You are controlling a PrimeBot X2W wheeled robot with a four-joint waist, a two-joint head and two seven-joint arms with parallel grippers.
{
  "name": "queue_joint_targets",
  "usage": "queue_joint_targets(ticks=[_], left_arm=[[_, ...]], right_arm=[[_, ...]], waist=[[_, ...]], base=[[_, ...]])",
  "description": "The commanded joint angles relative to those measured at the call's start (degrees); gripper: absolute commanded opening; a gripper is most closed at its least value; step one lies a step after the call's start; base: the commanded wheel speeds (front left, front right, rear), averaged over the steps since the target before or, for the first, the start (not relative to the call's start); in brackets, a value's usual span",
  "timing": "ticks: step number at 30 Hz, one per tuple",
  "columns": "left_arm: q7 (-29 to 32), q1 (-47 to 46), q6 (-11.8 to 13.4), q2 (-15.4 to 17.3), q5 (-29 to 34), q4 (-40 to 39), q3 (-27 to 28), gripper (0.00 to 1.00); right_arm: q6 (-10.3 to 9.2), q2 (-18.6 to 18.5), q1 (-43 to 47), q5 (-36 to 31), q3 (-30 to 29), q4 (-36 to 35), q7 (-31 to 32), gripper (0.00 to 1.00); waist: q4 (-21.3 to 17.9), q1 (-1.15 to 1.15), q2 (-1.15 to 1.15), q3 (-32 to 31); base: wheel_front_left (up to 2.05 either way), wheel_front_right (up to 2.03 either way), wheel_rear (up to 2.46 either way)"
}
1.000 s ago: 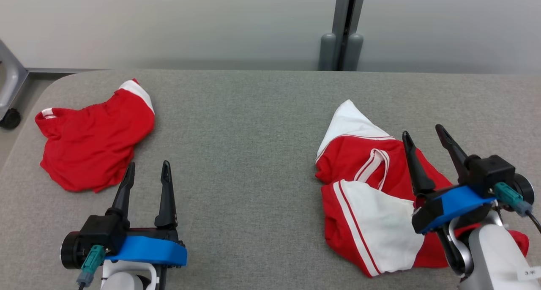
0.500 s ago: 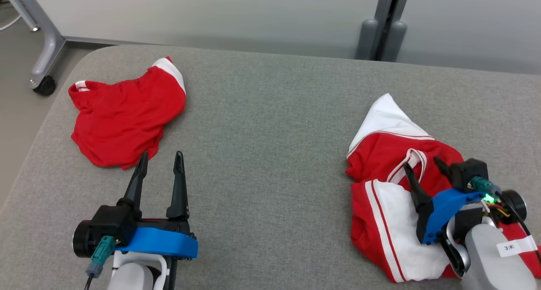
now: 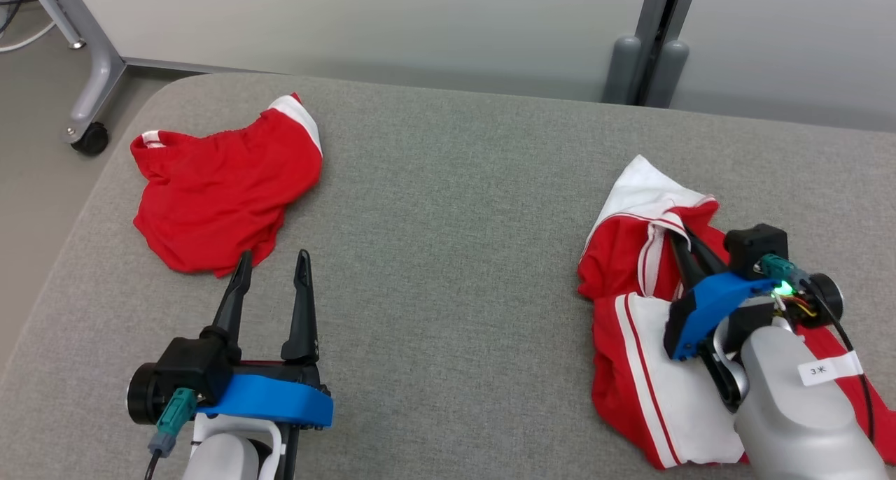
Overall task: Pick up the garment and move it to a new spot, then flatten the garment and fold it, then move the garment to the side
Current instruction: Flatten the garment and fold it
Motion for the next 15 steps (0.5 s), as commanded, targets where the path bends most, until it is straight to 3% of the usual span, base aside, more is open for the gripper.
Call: queue_joint_targets(ticks=[1, 7, 15], left_arm=[[-0.3, -0.2, 0.2, -0.1, 0.3, 0.1, 0.5, 1.0], [-0.3, 0.5, -0.1, -0.1, 0.2, 0.1, 0.6, 1.0], [-0.3, -0.7, -0.3, -0.1, -0.6, 0.3, -0.6, 1.0]], right_arm=[[0.01, 1.0, -2.1, 1.0, 1.2, -0.3, -1.7, 0.0], [0.01, 3.7, -6.4, 4.2, 8.8, -4.9, -3.7, 0.0], [0.01, 5.6, -12.2, 8.1, 19.1, -6.5, -1.4, 0.0]], waist=[[0.0, 0.0, 0.0, -0.5], [0.2, 0.0, 0.0, -1.0], [2.3, 0.0, 0.0, -0.2]], base=[[0.0, 0.0, 0.0], [0.0, 0.0, 0.0], [0.0, 0.0, 0.0]])
